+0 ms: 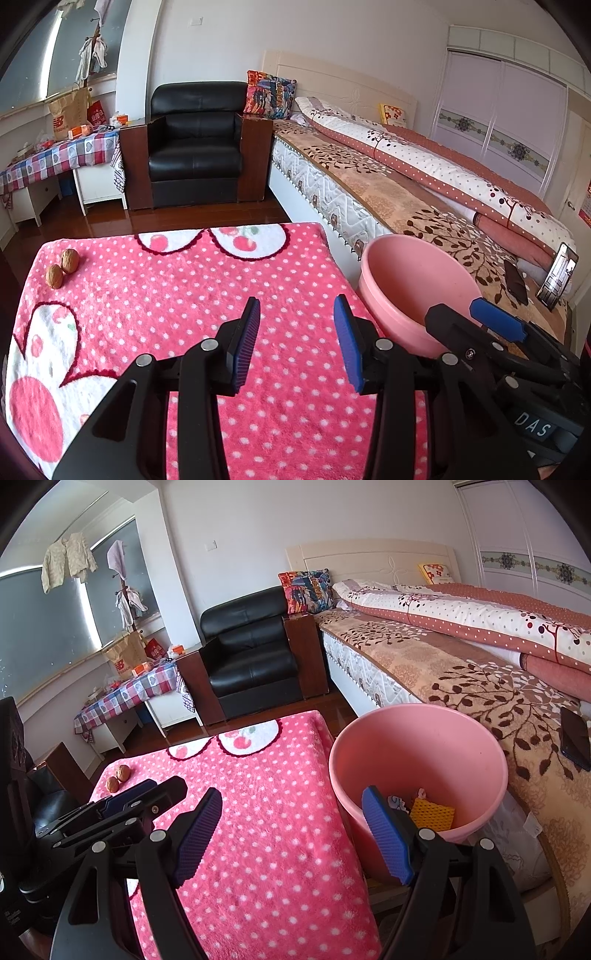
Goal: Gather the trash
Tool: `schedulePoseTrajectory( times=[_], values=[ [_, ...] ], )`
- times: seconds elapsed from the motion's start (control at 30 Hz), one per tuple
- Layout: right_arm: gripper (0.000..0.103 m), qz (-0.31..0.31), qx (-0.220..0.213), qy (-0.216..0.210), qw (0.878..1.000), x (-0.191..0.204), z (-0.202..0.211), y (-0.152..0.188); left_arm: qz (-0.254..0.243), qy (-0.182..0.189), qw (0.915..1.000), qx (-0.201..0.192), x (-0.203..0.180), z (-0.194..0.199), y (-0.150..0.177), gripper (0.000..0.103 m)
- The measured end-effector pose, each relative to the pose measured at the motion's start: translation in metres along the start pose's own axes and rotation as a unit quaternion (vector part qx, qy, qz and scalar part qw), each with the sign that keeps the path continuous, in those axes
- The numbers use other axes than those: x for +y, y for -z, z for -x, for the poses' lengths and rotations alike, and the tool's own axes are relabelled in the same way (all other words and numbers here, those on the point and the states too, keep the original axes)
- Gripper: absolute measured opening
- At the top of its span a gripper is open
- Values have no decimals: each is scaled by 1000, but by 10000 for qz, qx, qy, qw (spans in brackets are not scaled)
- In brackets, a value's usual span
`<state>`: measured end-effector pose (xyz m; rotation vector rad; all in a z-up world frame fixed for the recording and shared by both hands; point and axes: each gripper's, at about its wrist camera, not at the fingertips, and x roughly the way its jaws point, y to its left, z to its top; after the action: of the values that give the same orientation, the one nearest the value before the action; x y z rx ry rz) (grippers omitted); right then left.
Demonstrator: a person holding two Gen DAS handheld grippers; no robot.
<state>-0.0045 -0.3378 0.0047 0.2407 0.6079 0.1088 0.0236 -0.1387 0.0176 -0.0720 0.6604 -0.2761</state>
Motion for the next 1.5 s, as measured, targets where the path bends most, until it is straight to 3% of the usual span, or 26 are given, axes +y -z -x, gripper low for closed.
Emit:
schedulePoseTrajectory(
  times=[1.5],
  values=[
    [77,37,-91,-5,10000,3,10,-6,0,-9,10000,-52,-2,6,0,42]
  ],
)
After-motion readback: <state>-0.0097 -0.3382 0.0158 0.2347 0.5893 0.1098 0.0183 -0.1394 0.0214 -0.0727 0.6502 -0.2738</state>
